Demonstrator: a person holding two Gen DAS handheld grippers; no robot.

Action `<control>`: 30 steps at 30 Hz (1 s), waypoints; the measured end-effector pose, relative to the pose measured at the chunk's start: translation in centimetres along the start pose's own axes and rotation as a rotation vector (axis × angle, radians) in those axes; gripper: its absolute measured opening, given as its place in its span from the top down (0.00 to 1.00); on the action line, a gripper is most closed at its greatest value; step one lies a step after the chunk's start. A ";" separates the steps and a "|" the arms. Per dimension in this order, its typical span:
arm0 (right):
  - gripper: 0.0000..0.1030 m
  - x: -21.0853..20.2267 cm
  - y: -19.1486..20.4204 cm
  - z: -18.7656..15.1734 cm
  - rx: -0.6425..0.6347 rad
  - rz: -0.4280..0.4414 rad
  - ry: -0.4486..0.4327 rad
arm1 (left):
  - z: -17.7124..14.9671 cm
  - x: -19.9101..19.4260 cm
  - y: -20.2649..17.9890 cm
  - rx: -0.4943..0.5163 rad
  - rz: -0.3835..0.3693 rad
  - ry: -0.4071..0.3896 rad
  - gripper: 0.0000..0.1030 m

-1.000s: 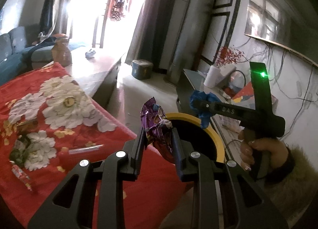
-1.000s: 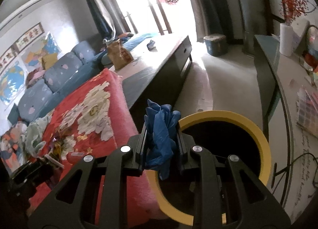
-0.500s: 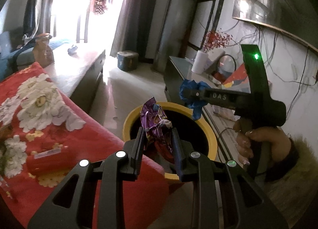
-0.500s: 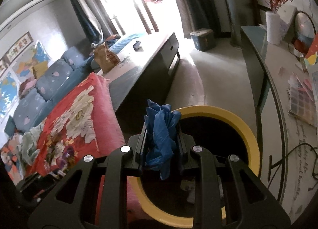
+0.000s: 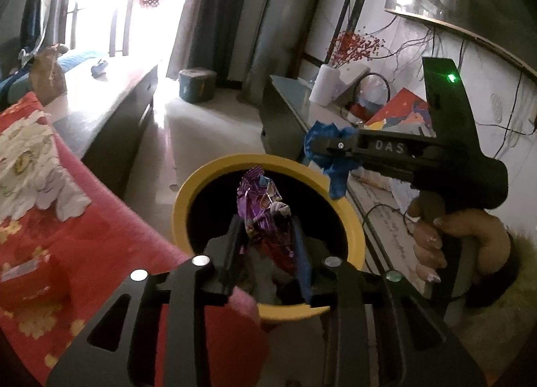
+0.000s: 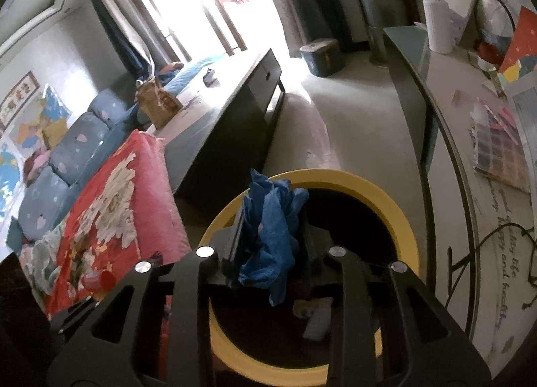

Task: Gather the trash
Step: 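Open both grippers over the bin to drop the cloth and wrapper, then move both open grippers back to the bedspread toward the red cylinder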

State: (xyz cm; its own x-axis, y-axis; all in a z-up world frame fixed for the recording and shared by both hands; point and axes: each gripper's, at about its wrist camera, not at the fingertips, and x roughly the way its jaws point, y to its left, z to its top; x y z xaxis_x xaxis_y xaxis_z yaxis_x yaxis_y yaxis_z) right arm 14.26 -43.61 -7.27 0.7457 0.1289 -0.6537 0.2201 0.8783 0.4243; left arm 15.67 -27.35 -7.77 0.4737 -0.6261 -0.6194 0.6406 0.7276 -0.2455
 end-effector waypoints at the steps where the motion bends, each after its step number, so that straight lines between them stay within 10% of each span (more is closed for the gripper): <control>1: 0.64 -0.1 -0.2 0.0 0.007 -0.001 -0.005 | 0.0 0.4 0.2 -0.004 -0.015 -0.004 0.59; 4: 0.46 -0.3 -0.6 0.1 0.026 -0.014 -0.026 | -0.2 1.4 0.8 -0.040 -0.008 -0.003 0.08; 30: 0.26 -1.3 8.4 -1.8 -0.200 0.103 -0.037 | -2.6 -11.7 7.5 -0.219 0.309 -0.197 0.06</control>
State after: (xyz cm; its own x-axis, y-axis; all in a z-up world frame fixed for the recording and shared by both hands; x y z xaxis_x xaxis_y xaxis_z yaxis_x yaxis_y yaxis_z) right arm 14.03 -35.61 -4.01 0.7811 0.2093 -0.5882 0.0153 0.9355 0.3531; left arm 13.37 -13.91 -4.30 0.7429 -0.3958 -0.5399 0.3173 0.9183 -0.2365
